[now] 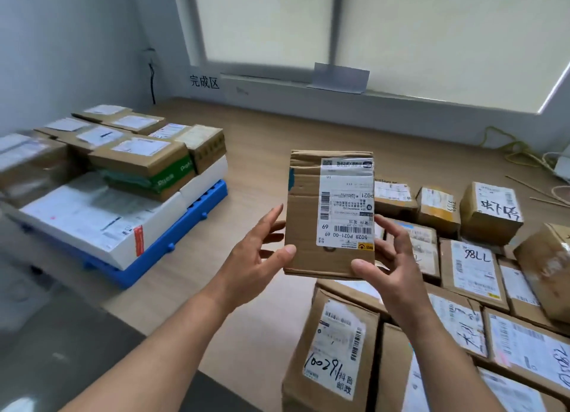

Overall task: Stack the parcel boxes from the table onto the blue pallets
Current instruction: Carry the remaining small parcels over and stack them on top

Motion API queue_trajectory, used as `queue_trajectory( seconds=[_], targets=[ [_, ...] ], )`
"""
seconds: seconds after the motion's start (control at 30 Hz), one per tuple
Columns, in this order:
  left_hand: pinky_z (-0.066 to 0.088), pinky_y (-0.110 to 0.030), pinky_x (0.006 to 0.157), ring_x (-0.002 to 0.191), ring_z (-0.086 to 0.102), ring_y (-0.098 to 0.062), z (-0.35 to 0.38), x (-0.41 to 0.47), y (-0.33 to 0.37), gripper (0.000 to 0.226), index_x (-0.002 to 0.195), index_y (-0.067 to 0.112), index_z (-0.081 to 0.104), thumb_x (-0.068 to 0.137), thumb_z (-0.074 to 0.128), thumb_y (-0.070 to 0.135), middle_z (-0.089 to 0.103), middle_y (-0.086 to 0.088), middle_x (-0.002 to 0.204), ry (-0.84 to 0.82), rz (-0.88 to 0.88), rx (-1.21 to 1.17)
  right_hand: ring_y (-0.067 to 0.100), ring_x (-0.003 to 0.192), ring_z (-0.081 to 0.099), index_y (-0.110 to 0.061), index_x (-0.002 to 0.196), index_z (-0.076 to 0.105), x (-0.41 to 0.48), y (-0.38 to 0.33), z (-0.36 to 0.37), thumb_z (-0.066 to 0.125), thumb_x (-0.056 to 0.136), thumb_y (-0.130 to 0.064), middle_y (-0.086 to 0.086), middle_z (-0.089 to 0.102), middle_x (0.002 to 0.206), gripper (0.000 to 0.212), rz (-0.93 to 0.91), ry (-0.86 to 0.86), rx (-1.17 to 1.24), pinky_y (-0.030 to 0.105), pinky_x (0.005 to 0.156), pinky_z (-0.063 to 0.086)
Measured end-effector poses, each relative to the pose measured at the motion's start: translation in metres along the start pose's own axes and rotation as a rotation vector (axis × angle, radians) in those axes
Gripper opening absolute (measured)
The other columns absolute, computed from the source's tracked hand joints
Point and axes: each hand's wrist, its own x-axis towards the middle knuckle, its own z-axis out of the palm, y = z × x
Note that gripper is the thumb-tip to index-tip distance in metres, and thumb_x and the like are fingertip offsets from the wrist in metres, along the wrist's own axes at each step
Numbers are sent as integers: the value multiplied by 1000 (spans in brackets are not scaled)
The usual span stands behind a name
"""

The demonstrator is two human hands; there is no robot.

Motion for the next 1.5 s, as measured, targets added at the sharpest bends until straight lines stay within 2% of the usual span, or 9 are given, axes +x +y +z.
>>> queue_trajectory(
  seconds=[0.13, 0.27, 0.37, 0.47, 0.73, 0.83, 1.0, 1.27, 1.5],
  targets=[
    [43, -20, 94, 122, 44, 0, -67, -24, -27, 65, 146, 37, 24, 90, 57, 42, 41, 14, 139, 158, -13, 178, 11, 98, 67, -48, 125, 44, 3, -12, 60, 75, 53, -41, -5, 69, 106, 79, -14, -58, 33, 27, 75, 57],
    [30, -8, 102, 124, 43, -1, -125, -53, -51, 74, 145, 31, 30, 78, 52, 52, 43, 9, 141, 226, -29, 305, 13, 97, 68, -52, 120, 45, 1, -24, 121, 75, 52, -40, -2, 71, 102, 75, -28, -112, 52, 25, 70, 55],
    [34, -38, 110, 133, 37, -12, -162, -76, -73, 70, 145, 31, 29, 84, 60, 47, 41, 7, 143, 281, -50, 395, 14, 97, 67, -51, 121, 45, -4, -30, 167, 75, 52, -41, 1, 71, 102, 76, -33, -156, 50, 26, 71, 56],
    [29, -26, 107, 131, 36, -10, -196, -99, -90, 69, 143, 26, 33, 84, 61, 47, 42, 6, 141, 352, -49, 501, 16, 98, 67, -53, 120, 45, -8, -34, 211, 75, 52, -42, 0, 70, 104, 75, -32, -193, 50, 28, 72, 56],
    [21, -24, 108, 132, 33, -10, -275, -154, -127, 76, 141, 22, 37, 76, 50, 59, 42, 7, 143, 469, -94, 650, 22, 99, 66, -62, 109, 49, -22, -39, 314, 72, 64, -20, 7, 68, 106, 66, -39, -280, 68, 31, 73, 57],
    [18, -24, 109, 133, 33, -11, -297, -169, -142, 70, 142, 23, 36, 81, 61, 45, 40, 6, 144, 508, -140, 661, 23, 100, 66, -61, 109, 49, -23, -39, 344, 73, 64, -21, 9, 67, 107, 65, -18, -318, 71, 30, 72, 56],
    [20, -26, 109, 133, 32, -11, -326, -180, -164, 73, 142, 24, 36, 76, 49, 52, 40, 7, 144, 558, -211, 672, 24, 104, 64, -52, 120, 44, -13, -34, 388, 77, 52, -43, 9, 66, 111, 76, 27, -376, 66, 34, 76, 58],
    [19, -27, 111, 135, 30, -11, -391, -177, -203, 70, 145, 24, 31, 85, 59, 46, 36, 6, 147, 566, -288, 763, 21, 110, 61, -55, 116, 44, 22, -15, 471, 78, 64, -28, 4, 62, 118, 68, 68, -435, 126, 23, 76, 57],
    [19, -27, 111, 136, 30, -11, -458, -145, -230, 72, 144, 25, 31, 84, 56, 55, 36, 7, 147, 545, -275, 817, 9, 92, 68, -49, 117, 43, 60, -11, 535, 72, 65, -23, 0, 69, 103, 64, 62, -404, 146, 16, 66, 53]
  ],
)
